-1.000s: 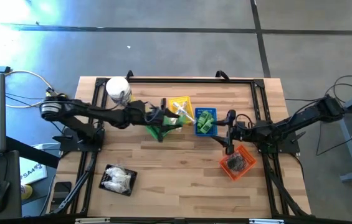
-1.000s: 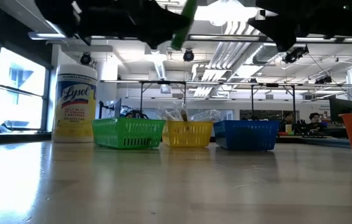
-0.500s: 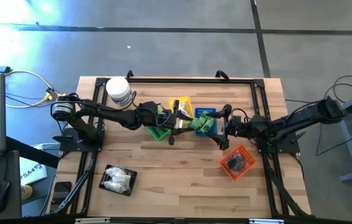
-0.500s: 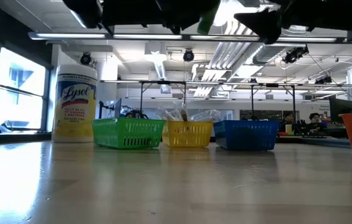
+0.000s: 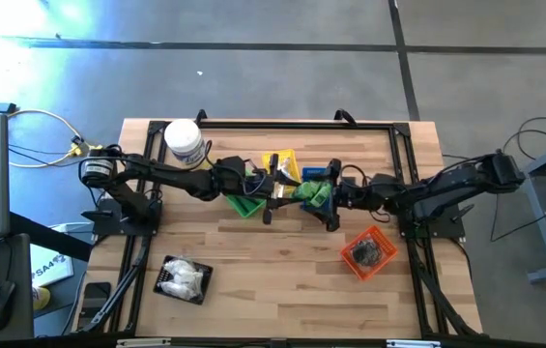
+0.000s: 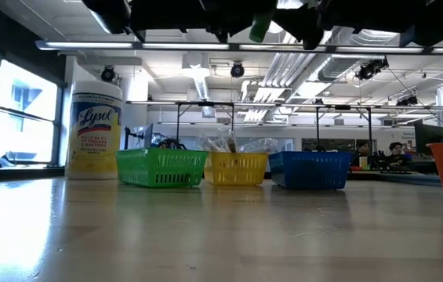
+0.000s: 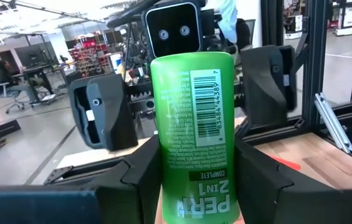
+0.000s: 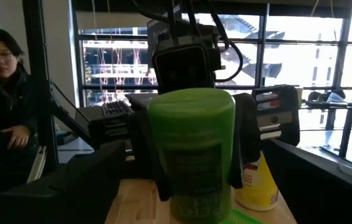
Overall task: Pick & Place Travel size toiletries
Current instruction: Put the green shampoo into the blue basket
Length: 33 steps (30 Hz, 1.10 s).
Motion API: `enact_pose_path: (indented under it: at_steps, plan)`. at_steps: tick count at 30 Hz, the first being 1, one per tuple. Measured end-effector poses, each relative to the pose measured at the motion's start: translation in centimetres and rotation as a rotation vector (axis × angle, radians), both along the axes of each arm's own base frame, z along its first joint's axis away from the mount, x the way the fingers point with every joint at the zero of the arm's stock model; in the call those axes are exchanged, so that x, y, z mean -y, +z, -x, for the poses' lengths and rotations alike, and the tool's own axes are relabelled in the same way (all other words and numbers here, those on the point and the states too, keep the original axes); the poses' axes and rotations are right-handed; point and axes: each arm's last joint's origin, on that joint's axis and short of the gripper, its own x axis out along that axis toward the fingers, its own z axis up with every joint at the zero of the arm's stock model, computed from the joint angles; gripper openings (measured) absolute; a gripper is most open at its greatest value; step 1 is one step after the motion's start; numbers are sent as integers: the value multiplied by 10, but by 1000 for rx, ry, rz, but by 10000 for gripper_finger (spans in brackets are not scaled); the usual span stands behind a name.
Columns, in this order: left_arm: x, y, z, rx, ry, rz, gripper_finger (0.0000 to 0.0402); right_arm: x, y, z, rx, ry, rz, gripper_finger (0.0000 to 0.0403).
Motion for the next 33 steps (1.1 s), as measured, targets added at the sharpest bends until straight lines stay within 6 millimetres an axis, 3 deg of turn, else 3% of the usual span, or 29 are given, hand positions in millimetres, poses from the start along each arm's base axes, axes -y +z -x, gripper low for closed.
enact_pose_path:
  at_steps: [5, 9, 22, 28, 33]
  plan:
    - [3, -1, 0, -13, -7, -4, 154, 4, -2, -11, -18, -18, 2, 369]
    - [4, -2, 0, -21, -10, -7, 154, 5, -1, -13, -18, -19, 3, 340]
    - [4, -4, 0, -40, 4, -20, 154, 4, 0, -13, -1, 21, 51, 141]
    - [4, -7, 0, -64, 3, -24, 163, 4, 0, -13, -6, 19, 42, 144]
    - [4, -10, 0, -99, -9, -37, 215, 4, 0, -13, -3, 22, 28, 184]
